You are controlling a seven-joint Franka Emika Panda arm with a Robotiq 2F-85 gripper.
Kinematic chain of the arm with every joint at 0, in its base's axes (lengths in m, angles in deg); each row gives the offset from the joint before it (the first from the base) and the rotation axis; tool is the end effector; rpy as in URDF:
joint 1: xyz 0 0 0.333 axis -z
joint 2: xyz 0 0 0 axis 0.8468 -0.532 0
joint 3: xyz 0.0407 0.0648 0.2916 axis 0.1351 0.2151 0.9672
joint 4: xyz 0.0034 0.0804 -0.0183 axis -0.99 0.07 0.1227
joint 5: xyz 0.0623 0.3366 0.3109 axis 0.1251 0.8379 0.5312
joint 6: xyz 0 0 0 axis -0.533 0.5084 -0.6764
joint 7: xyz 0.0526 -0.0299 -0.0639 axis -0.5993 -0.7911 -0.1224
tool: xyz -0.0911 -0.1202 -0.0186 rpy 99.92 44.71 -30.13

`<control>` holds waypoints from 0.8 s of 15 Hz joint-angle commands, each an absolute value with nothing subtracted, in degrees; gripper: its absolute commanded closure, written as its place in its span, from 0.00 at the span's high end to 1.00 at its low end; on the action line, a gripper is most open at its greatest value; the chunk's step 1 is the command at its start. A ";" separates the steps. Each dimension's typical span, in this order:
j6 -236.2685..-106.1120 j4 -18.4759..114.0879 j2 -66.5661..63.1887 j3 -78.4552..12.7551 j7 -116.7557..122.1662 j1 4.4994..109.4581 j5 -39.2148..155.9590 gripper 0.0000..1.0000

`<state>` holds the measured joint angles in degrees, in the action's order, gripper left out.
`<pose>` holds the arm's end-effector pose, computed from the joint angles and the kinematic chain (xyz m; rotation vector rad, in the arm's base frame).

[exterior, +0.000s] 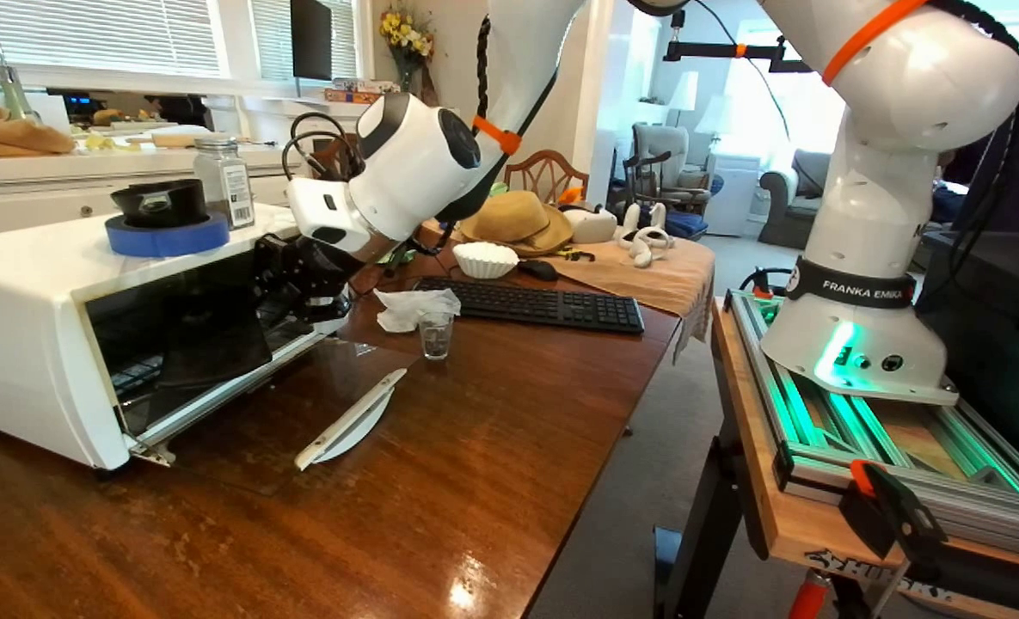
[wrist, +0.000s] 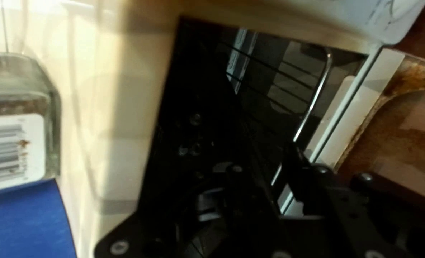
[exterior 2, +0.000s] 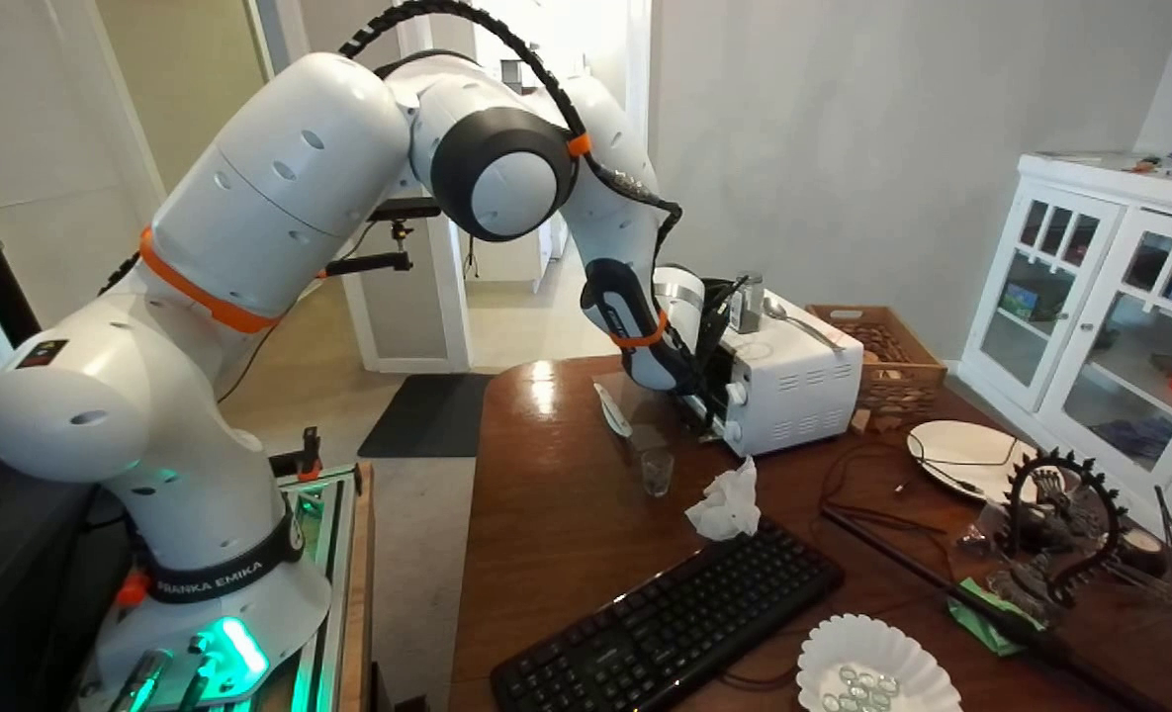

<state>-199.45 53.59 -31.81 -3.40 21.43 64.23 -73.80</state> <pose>0.6581 0.2593 0.0593 1.3798 2.0021 0.7981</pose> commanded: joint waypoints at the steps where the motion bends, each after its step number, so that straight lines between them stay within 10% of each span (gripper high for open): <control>1: -198.29 57.90 -28.38 -2.79 21.99 63.48 -72.26 0.62; 6: -200.43 64.02 -23.89 1.52 24.02 64.45 -73.97 0.99; 12: -206.30 67.90 -21.30 9.12 29.13 68.06 -78.36 1.00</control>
<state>-203.69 65.33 -23.31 5.91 25.93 65.31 -75.38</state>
